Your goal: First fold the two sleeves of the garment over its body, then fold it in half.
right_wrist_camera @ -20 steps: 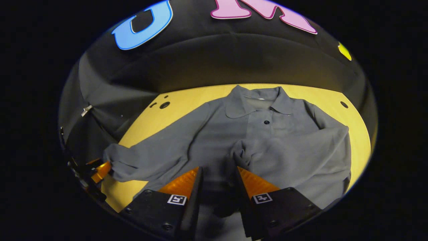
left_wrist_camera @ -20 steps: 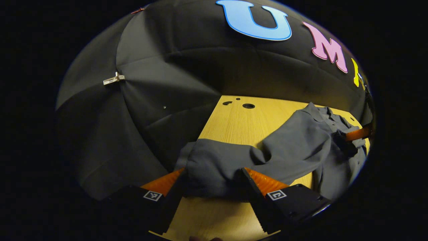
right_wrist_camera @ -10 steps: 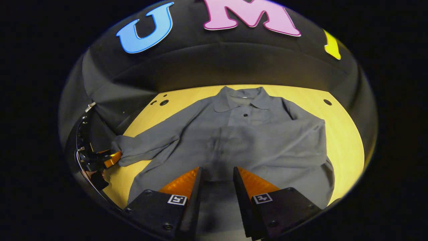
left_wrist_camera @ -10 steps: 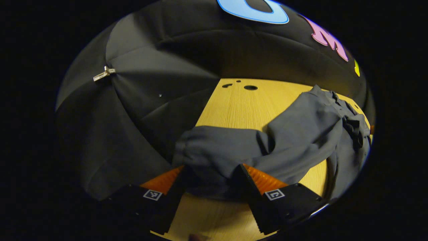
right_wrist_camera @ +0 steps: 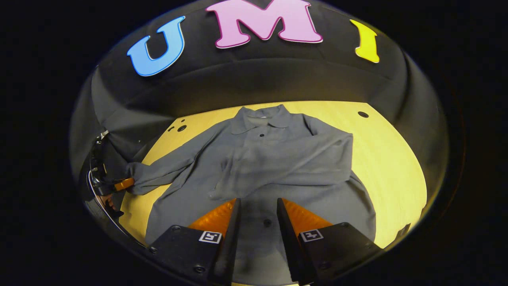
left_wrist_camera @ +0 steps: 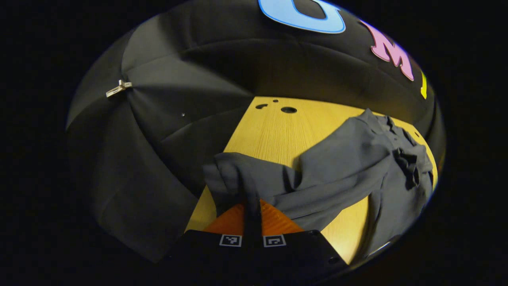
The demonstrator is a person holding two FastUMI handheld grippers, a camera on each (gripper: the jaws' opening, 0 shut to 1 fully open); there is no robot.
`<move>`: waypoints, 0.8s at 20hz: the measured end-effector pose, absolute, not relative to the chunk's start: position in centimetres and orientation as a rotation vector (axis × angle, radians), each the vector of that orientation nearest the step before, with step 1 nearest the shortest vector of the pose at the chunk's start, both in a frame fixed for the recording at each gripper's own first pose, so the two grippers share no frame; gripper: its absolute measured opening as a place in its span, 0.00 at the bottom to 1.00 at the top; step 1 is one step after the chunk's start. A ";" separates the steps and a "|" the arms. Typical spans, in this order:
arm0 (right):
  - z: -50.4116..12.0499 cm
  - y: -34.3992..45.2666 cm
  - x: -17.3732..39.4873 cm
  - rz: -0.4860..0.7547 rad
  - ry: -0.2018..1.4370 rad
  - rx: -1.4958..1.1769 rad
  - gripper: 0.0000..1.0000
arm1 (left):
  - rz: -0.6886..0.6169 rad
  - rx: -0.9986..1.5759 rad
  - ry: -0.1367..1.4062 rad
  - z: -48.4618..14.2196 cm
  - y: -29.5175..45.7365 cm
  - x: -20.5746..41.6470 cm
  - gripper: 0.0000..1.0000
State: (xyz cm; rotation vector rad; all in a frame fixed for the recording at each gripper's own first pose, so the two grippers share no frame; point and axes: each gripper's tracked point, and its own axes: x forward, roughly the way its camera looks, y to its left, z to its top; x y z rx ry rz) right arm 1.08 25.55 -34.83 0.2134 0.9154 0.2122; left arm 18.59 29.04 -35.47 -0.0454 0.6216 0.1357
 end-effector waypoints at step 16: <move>-34.5 13.6 0.3 0.092 0.855 0.278 0.56 | -0.011 -0.043 0.324 -17.4 12.8 19.2 0.05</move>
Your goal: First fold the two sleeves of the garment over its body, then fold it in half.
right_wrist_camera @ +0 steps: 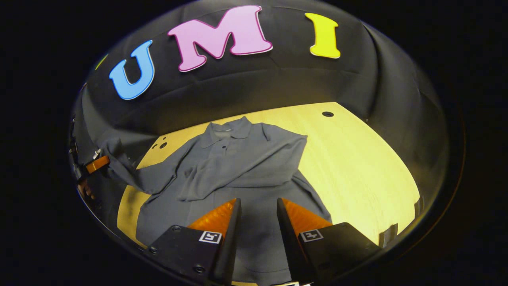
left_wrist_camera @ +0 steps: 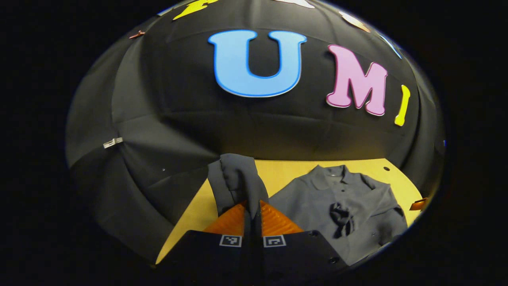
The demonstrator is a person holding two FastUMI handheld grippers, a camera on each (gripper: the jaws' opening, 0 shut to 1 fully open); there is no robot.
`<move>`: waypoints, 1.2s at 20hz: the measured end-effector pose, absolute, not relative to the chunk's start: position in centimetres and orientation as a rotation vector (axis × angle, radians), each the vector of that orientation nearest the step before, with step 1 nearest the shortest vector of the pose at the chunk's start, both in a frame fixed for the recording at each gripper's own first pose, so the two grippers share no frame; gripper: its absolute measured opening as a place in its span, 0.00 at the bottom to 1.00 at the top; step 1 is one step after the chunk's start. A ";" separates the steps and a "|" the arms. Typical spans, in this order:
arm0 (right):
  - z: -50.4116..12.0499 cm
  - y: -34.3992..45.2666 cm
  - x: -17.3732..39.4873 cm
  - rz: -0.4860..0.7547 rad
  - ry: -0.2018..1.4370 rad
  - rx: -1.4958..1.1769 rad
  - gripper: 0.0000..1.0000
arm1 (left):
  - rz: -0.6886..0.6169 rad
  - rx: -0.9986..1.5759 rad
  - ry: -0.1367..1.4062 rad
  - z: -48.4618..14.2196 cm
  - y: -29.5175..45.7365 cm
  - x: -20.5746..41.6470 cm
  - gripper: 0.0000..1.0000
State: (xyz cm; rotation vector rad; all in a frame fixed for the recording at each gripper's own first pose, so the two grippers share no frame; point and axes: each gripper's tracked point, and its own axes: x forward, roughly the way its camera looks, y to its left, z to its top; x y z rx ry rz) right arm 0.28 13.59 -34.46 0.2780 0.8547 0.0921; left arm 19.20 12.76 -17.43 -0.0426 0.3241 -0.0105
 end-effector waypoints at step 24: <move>-41.2 -1.7 -1.1 0.034 0.928 0.342 0.57 | -0.296 0.026 0.482 -26.9 -19.7 22.2 0.05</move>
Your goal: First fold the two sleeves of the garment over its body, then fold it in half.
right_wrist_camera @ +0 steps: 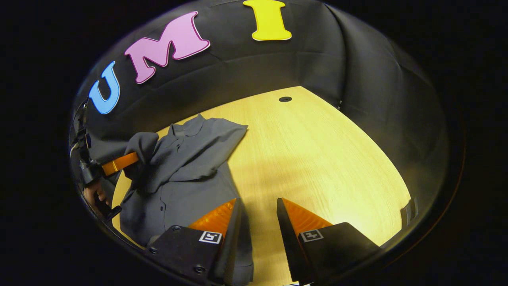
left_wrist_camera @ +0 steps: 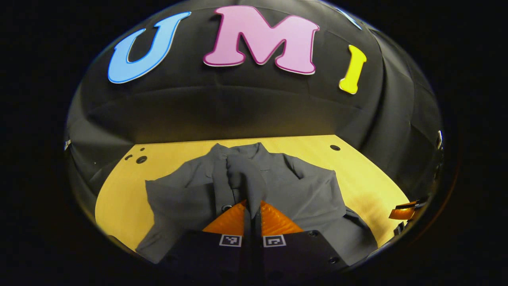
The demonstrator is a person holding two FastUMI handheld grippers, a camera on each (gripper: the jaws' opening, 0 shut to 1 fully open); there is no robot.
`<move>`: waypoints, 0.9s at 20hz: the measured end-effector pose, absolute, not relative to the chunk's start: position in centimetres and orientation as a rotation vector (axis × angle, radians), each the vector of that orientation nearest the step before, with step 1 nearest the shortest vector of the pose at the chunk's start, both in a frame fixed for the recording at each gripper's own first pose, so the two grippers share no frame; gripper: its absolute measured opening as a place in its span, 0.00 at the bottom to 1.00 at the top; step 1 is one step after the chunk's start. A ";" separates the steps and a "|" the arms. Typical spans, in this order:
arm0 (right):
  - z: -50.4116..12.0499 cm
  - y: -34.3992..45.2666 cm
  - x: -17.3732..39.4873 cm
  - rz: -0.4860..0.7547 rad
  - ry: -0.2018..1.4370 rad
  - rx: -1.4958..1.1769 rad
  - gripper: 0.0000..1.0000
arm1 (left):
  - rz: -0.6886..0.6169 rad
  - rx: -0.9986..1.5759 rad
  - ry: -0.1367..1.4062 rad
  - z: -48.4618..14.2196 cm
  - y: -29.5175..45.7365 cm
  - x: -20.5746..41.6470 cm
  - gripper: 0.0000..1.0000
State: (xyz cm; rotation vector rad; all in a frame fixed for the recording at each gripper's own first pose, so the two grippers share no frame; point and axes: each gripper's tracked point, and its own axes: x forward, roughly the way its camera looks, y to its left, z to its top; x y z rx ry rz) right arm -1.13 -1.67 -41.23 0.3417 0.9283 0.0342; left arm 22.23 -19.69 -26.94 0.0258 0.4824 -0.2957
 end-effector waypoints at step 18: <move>-43.6 -3.4 0.0 0.079 0.961 0.347 0.56 | -0.472 -0.002 0.624 -33.6 -28.9 19.8 0.62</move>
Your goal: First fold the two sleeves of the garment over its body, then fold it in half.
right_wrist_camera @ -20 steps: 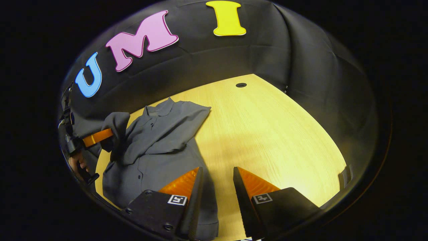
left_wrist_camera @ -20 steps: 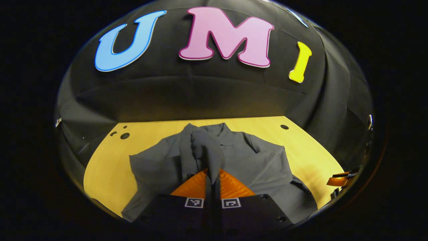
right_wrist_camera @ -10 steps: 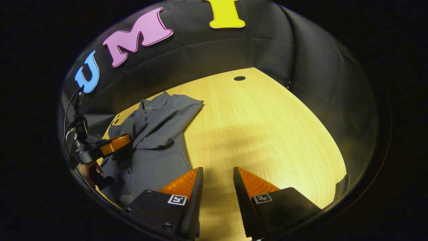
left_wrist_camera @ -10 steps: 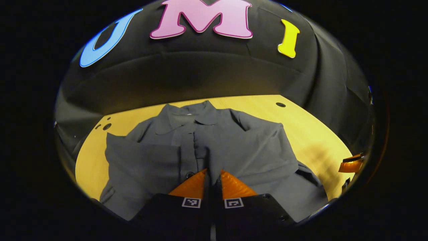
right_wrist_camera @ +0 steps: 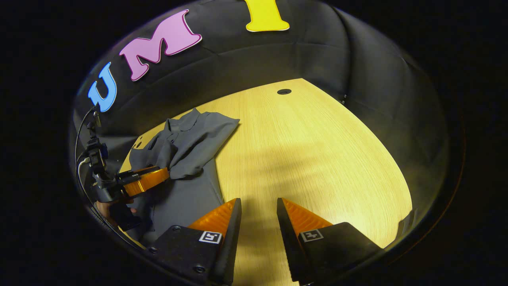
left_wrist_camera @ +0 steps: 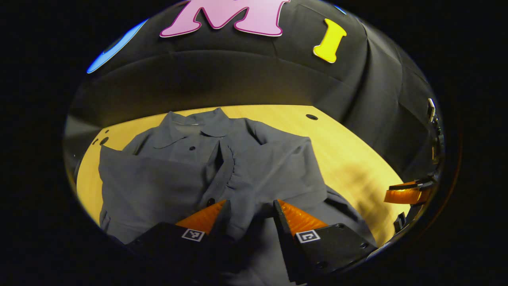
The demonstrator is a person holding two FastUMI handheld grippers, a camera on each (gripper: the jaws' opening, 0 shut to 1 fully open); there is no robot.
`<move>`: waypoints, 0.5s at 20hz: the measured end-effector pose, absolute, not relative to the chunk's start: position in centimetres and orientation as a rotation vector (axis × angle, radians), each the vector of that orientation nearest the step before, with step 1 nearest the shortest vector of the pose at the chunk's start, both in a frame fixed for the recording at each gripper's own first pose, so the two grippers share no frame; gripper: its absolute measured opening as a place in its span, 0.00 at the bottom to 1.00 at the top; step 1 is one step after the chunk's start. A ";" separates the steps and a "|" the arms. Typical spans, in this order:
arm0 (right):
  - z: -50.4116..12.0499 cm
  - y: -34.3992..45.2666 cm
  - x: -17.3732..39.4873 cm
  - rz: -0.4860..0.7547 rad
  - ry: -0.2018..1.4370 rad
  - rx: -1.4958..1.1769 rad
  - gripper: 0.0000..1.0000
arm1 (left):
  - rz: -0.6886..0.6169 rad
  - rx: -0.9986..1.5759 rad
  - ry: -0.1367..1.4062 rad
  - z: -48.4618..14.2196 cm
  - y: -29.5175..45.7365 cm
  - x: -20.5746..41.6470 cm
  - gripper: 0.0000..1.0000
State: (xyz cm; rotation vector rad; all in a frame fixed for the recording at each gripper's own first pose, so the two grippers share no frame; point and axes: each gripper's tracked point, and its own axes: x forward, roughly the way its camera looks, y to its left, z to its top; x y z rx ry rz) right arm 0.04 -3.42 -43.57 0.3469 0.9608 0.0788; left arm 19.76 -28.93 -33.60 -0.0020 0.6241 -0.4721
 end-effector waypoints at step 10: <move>-41.0 0.4 -2.3 0.111 0.955 0.320 0.57 | -0.589 -0.081 0.514 -28.1 -26.5 15.1 0.93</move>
